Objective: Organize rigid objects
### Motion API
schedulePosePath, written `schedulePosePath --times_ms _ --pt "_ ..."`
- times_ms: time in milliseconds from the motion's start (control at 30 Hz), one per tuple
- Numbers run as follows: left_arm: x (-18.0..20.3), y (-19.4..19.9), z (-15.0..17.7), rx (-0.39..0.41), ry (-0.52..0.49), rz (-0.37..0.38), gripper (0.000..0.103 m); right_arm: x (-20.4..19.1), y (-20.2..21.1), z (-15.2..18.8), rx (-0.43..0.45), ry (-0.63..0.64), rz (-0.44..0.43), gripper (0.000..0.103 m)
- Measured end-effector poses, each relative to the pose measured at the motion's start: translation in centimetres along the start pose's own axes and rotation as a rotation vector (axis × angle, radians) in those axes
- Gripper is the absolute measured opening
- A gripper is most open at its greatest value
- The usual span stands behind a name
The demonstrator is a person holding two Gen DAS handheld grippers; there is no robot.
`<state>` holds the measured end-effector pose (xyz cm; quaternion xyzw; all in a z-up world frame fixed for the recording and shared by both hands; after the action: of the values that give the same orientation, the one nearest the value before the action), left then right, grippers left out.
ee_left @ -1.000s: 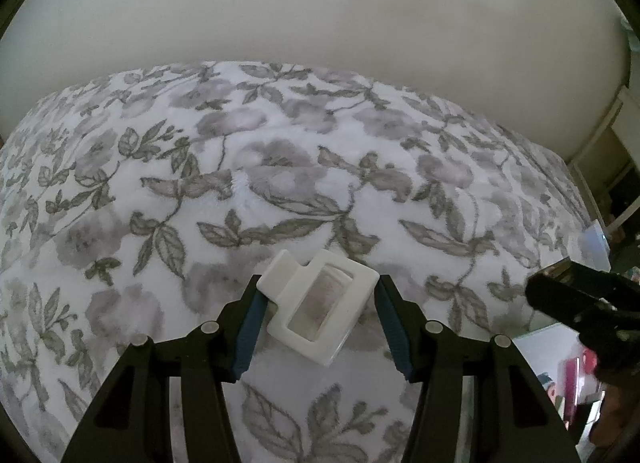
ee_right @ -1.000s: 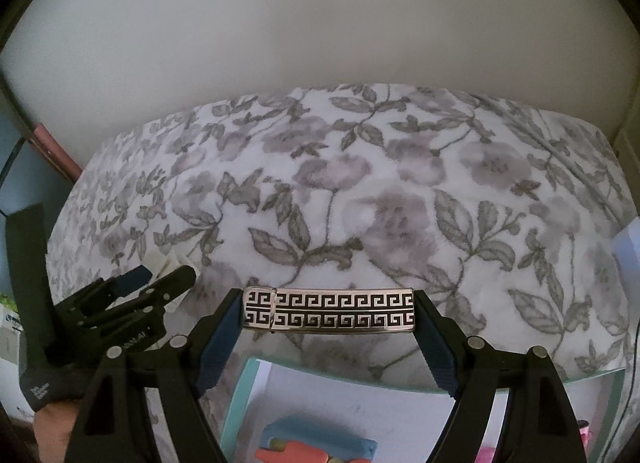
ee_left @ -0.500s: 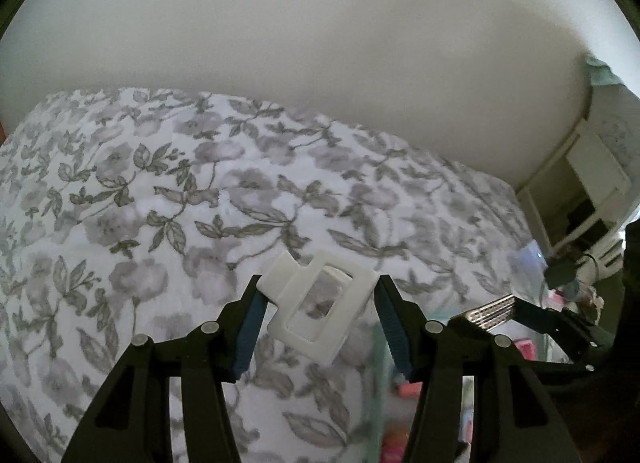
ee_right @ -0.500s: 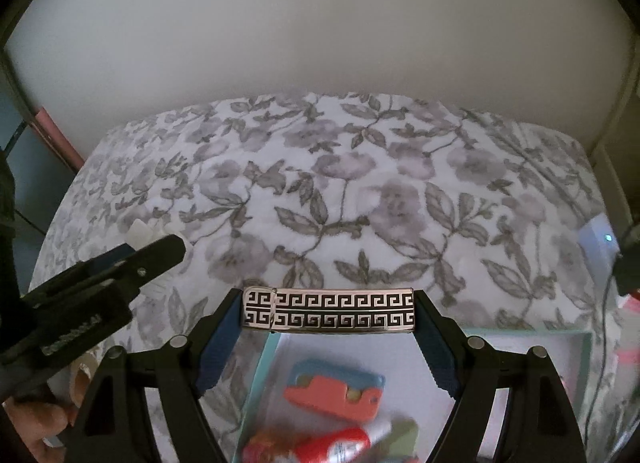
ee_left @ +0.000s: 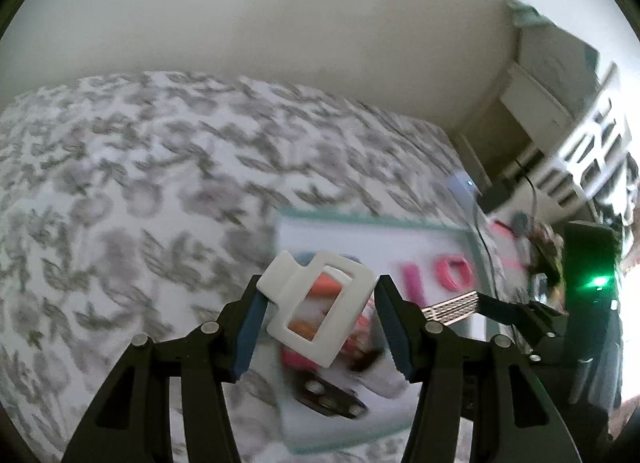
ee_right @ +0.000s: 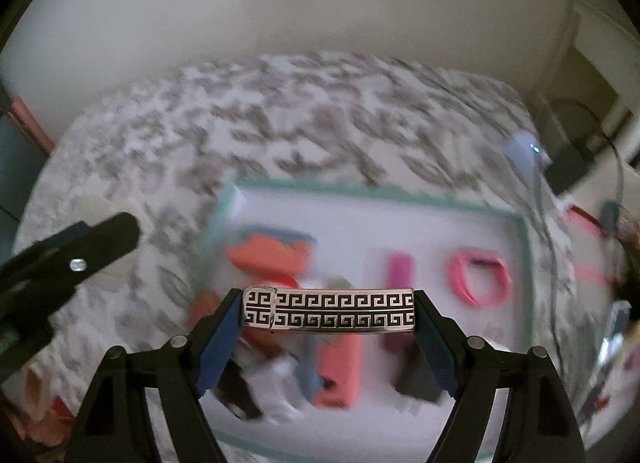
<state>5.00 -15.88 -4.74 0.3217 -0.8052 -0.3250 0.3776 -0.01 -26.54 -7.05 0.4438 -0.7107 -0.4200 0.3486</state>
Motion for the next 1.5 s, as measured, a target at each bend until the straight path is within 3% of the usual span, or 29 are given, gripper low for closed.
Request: schedulePosePath --times_ms 267,433,600,667,800,933,1000,1100,1267,1500 --pt "4.3 -3.6 2.9 -0.099 -0.087 0.030 0.057 4.3 -1.9 5.0 -0.115 -0.103 0.027 0.084" --pt "5.1 -5.0 4.0 -0.148 -0.097 0.044 0.057 5.4 -2.9 6.0 -0.145 -0.140 0.028 0.084" --pt "4.6 -4.0 4.2 -0.140 -0.097 0.015 0.067 5.2 -3.0 6.0 -0.131 -0.141 0.039 0.084" --pt "3.8 -3.2 4.1 -0.123 -0.083 -0.013 0.068 4.9 -2.9 6.1 -0.123 -0.133 0.046 0.085" --pt "1.1 -1.3 3.7 -0.064 -0.073 -0.143 0.088 4.6 -2.4 6.5 -0.099 -0.146 0.040 0.100" --pt "-1.6 0.6 3.6 -0.012 -0.044 -0.237 0.092 4.0 -1.7 6.6 -0.067 -0.136 0.046 0.101" --pt "-2.7 1.2 3.8 -0.004 -0.023 -0.256 0.101 3.7 -1.3 6.6 -0.052 -0.132 0.053 0.101" --pt "-4.1 2.1 4.4 0.000 -0.011 -0.293 0.101 3.2 -0.5 6.5 -0.027 -0.141 0.050 0.103" --pt "-5.2 3.0 5.8 -0.024 0.013 -0.282 0.101 2.2 0.9 6.4 0.007 -0.140 0.061 0.103" --pt "-5.5 4.4 7.0 -0.016 0.019 -0.329 0.101 1.4 2.0 6.6 0.033 -0.136 0.071 0.103"
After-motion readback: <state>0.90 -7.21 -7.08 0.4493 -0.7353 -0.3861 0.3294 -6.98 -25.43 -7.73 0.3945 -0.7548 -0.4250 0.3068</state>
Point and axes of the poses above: each gripper's, at about its wrist camera, not at the fingertips, and y roughly against the way its jaws point, x to its right, z to its underside, the point moved 6 cm from there along -y, roughly the way its jaws point, and after that the axes turned 6 degrees about z, right-handed, at the moved point
